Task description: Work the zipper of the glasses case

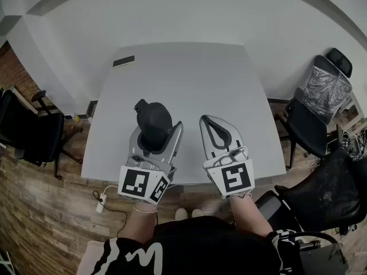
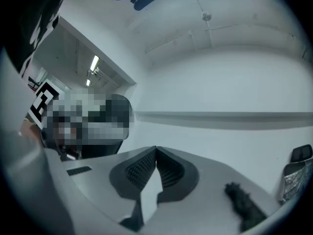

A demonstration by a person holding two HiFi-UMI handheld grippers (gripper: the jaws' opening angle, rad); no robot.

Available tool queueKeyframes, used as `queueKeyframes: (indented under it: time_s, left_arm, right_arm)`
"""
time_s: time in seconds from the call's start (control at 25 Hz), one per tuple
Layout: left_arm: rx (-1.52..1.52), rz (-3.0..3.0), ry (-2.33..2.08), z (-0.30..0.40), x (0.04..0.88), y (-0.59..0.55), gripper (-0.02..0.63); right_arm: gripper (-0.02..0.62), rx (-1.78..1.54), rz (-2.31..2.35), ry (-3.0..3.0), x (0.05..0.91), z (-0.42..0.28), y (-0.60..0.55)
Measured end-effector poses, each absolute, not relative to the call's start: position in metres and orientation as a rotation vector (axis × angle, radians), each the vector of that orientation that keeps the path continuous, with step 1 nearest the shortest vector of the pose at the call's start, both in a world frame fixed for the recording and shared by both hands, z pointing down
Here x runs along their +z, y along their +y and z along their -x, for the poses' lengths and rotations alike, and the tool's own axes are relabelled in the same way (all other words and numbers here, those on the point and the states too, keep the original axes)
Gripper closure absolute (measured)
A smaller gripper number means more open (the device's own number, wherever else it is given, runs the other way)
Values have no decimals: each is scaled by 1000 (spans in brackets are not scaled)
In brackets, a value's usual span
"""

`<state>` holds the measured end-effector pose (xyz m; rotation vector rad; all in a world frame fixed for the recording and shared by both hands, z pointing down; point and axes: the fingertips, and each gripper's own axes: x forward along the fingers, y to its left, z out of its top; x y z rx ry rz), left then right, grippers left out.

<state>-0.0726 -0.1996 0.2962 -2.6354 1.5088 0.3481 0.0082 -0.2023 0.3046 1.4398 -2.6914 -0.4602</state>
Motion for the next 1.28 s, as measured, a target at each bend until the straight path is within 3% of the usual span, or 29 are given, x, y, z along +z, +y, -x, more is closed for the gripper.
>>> queueKeyframes:
  time_s: [1.28]
  left_arm:
    - [363, 2634, 1516, 75, 298, -202, 339]
  right_arm:
    - [591, -474, -1422, -2698, 300, 1, -201]
